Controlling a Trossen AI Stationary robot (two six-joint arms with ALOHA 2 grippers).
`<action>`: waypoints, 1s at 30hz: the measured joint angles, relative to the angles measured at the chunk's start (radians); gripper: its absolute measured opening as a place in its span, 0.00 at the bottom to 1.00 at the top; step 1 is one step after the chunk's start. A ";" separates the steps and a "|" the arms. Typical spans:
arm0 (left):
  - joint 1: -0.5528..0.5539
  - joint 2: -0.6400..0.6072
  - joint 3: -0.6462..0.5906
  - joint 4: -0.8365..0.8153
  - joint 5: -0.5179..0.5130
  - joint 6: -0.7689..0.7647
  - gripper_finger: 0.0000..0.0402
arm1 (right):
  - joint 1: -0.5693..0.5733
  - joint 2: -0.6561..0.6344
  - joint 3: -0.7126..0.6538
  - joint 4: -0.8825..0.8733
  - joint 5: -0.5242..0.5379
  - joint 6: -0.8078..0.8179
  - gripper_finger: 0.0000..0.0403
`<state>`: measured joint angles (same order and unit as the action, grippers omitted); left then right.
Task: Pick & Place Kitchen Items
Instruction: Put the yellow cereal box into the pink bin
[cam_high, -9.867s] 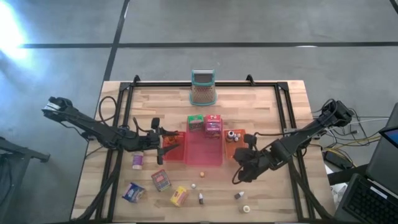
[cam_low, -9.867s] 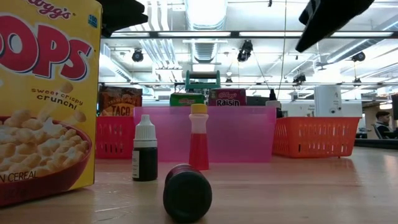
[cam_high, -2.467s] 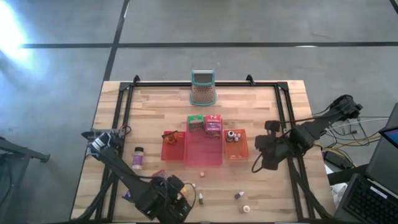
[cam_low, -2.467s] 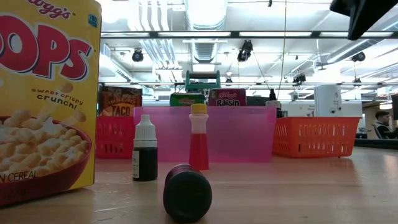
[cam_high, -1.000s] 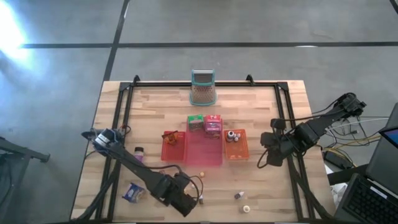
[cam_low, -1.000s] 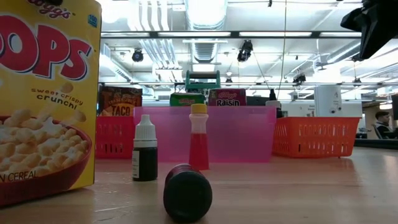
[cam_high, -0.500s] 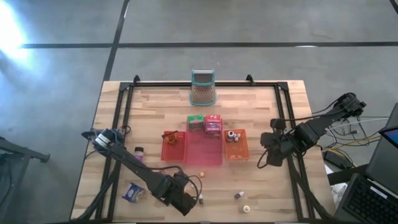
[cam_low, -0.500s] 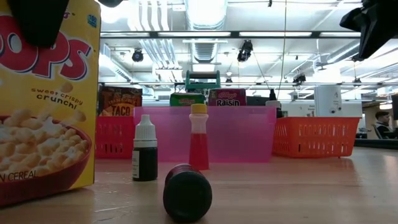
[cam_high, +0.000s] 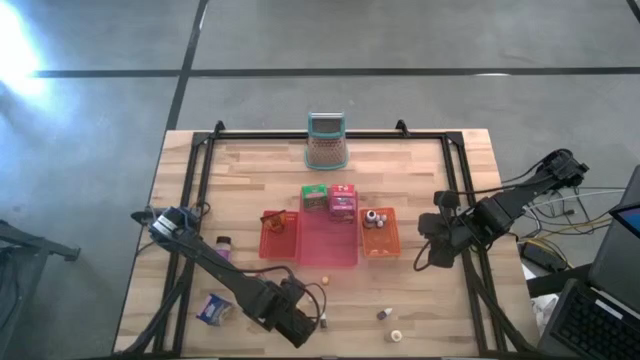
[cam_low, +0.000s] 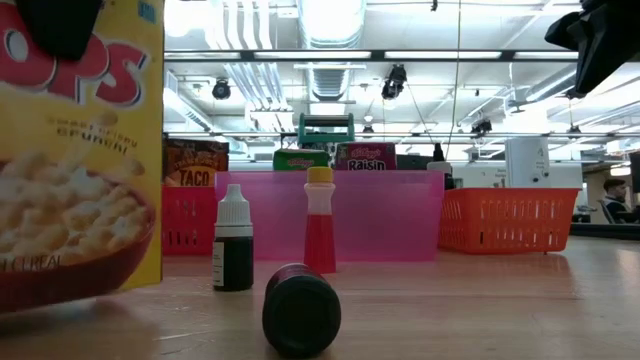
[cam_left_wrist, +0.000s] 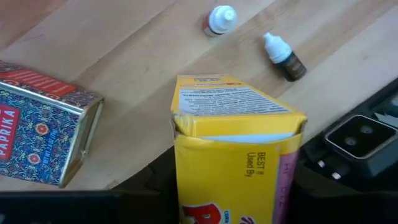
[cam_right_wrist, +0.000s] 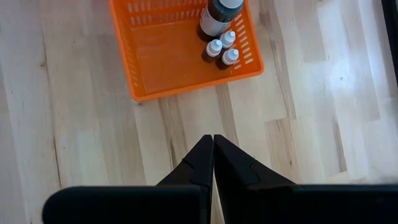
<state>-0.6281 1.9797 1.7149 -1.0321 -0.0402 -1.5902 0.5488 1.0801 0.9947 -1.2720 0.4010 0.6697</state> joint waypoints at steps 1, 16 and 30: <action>0.000 0.000 0.005 0.001 0.000 0.008 0.42 | 0.000 0.000 0.000 0.000 0.000 0.000 0.02; 0.018 -0.003 0.286 -0.415 0.024 0.277 0.40 | 0.001 0.000 0.000 0.006 0.003 0.000 0.02; 0.191 -0.005 0.425 -0.539 -0.295 0.949 0.40 | 0.001 0.000 0.000 0.015 0.020 0.025 0.02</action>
<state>-0.4370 1.9747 2.1402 -1.5710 -0.3354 -0.6408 0.5495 1.0805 0.9947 -1.2574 0.4210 0.6945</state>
